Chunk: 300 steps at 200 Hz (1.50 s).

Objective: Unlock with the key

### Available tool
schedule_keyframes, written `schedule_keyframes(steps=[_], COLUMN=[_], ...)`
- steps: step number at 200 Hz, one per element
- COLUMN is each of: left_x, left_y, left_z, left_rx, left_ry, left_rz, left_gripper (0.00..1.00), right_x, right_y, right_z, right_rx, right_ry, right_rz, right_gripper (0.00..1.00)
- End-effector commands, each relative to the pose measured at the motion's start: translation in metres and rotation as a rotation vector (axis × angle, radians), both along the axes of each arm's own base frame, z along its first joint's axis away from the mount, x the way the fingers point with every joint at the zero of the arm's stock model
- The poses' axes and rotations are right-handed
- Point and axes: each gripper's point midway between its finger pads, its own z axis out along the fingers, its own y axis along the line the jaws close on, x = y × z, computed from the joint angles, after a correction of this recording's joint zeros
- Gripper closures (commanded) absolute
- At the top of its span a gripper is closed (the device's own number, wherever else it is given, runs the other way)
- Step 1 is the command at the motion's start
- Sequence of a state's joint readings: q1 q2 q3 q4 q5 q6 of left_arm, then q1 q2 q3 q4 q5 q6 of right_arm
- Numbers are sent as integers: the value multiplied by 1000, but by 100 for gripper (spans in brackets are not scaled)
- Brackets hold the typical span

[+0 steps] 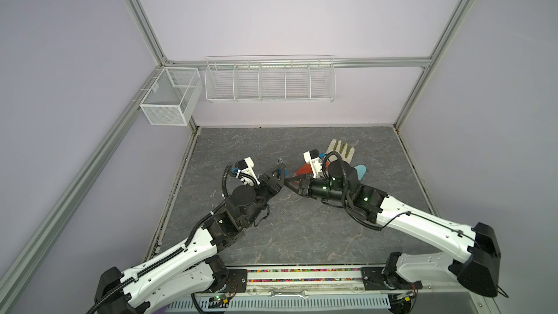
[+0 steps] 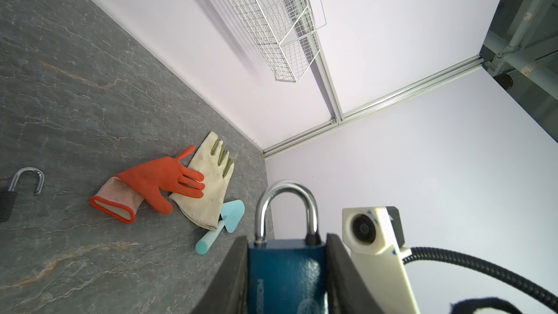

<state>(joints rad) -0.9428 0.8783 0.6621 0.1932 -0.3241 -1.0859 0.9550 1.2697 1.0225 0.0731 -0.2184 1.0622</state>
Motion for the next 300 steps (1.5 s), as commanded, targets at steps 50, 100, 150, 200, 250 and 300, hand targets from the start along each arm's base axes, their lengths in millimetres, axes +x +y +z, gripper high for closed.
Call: schedule_keyframes(steps=[50, 100, 150, 200, 250, 300], left_x=[-25, -19, -7, 4, 1, -14], left_y=[-26, -23, -12, 8, 10, -11], left_z=[-15, -3, 18, 17, 6, 1], left_rx=[109, 116, 171, 194, 324, 411], left_ry=[32, 12, -44, -33, -97, -247], left_rz=[-200, -168, -76, 51, 32, -117], left_gripper=[100, 100, 100, 100, 100, 100], right_x=[-36, -28, -14, -10, -5, -4], right_y=[-1, -7, -16, -33, -69, -98], right_z=[102, 85, 48, 24, 11, 12], right_rx=[272, 139, -60, -217, -406, -565], right_ry=[-278, -299, -319, -348, -404, -467], right_rz=[155, 103, 45, 17, -47, -63], right_gripper=[93, 93, 85, 77, 61, 33])
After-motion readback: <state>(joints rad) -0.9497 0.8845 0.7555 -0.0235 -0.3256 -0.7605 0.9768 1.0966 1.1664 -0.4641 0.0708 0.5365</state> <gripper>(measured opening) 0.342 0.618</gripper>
